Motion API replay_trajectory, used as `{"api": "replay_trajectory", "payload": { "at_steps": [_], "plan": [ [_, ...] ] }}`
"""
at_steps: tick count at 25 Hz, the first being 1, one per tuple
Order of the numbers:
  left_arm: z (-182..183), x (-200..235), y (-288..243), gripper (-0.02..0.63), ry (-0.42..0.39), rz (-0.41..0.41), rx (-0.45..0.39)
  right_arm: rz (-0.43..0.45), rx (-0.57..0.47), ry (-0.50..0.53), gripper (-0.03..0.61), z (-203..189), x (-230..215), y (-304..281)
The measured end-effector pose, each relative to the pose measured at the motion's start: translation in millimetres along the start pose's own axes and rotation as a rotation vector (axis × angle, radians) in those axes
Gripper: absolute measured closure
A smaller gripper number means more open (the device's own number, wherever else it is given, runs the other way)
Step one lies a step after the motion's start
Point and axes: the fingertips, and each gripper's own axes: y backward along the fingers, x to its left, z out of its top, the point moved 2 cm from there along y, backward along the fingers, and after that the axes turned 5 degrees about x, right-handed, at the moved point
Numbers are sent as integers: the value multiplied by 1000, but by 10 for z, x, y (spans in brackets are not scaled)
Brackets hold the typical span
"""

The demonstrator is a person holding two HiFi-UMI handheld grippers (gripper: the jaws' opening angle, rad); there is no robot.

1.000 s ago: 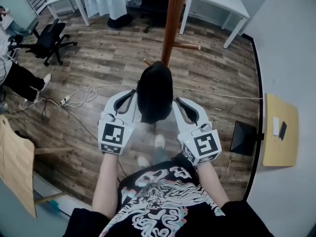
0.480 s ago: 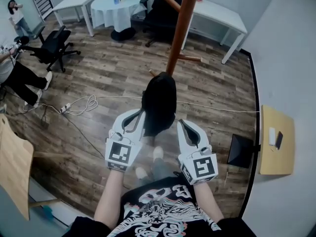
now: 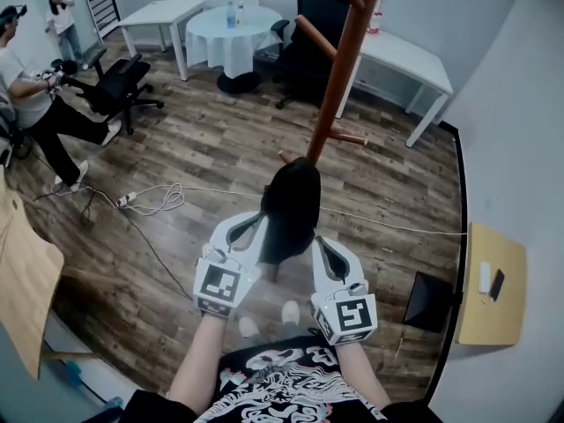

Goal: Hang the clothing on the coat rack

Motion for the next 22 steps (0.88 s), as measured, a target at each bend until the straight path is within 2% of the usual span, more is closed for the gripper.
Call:
{"api": "replay_trajectory", "payload": {
  "at_steps": [10, 14, 22],
  "plan": [
    [34, 148, -273, 624, 22, 65, -5, -4, 7, 4, 579, -10, -355, -91],
    [27, 174, -404, 624, 27, 47, -19, -9, 7, 9, 579, -46, -443, -152],
    [-56, 109, -606, 624, 16, 14, 11, -15, 29, -9, 578, -176, -578, -260]
  ]
}}
